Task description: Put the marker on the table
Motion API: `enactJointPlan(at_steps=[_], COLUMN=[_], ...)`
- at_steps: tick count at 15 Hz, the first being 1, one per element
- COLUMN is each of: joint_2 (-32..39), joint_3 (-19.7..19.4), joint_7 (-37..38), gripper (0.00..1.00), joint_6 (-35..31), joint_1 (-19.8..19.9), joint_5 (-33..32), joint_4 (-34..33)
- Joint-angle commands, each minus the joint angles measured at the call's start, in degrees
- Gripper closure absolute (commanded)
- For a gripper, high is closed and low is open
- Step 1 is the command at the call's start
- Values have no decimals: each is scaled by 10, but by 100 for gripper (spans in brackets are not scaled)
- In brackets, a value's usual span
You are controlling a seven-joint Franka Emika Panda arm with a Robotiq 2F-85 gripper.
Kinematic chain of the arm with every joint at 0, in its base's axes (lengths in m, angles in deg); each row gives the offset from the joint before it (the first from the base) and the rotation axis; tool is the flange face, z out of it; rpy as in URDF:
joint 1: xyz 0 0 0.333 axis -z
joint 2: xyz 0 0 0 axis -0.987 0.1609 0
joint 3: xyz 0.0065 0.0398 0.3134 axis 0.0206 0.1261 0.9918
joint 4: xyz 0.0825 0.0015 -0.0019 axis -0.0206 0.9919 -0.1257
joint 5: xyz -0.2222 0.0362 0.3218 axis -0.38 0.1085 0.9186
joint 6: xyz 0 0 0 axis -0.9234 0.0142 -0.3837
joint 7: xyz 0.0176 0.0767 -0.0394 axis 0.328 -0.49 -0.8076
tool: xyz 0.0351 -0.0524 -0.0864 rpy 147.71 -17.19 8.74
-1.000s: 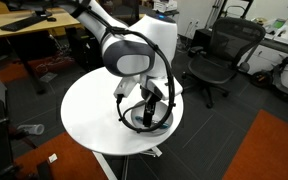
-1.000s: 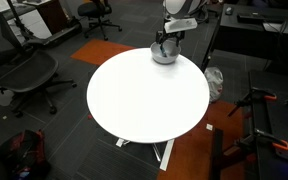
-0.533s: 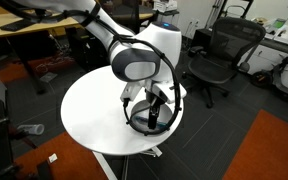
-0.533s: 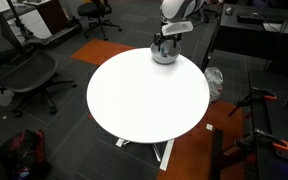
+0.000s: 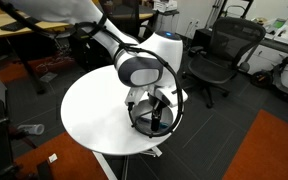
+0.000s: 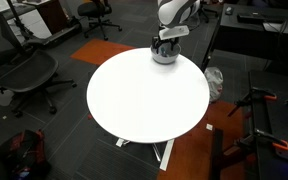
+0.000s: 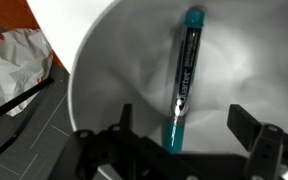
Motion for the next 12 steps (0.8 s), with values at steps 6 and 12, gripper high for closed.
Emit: enactJointPlan(at_steps=[6, 12], joint_2=[32, 28], joint_3=[-1, -12], joint_7=[-15, 1], gripper=[63, 98], joint_6=[2, 26], joint_1=[7, -5], joint_5=[21, 13], joint_4=[-41, -40])
